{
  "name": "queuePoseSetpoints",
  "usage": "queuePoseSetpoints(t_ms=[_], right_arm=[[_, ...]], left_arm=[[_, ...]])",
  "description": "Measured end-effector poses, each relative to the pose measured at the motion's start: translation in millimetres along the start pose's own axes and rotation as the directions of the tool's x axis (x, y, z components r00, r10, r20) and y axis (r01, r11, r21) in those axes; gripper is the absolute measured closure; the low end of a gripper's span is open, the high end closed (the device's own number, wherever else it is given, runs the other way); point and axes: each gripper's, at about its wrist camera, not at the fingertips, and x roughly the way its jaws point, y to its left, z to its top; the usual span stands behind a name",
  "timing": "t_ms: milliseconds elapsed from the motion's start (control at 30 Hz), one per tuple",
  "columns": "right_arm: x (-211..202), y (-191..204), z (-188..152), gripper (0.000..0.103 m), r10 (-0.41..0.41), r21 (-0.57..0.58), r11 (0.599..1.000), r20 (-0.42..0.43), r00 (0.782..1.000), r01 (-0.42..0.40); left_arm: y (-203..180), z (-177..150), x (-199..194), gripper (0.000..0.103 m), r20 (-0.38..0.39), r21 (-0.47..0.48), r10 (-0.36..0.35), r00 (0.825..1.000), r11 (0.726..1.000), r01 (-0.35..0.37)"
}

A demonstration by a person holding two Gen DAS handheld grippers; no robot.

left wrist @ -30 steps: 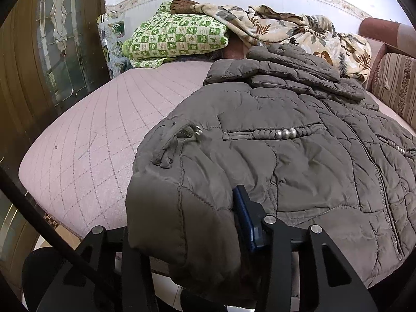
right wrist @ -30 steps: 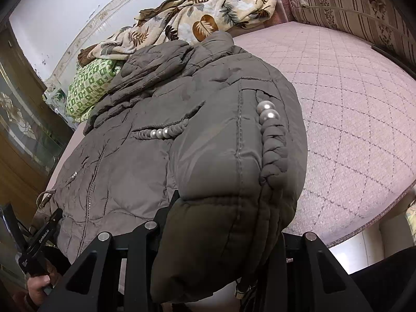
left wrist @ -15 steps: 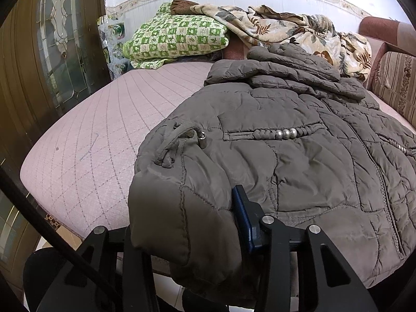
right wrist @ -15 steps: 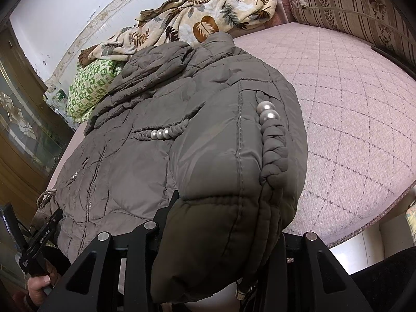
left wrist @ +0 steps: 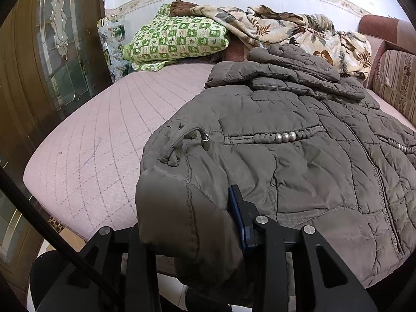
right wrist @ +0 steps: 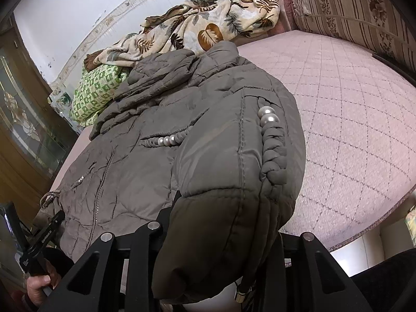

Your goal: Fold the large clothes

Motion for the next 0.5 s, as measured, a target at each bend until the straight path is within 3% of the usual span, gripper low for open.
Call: queuePoseSetpoints(t_ms=[500], right_arm=[[-5.6, -0.6, 2.6, 0.07, 0.022, 0.005, 1.0, 0.018, 1.0, -0.022]], left_arm=[[0.6, 2.3, -4.2, 0.071, 0.008, 0.009, -0.002, 1.0, 1.0, 0.002]])
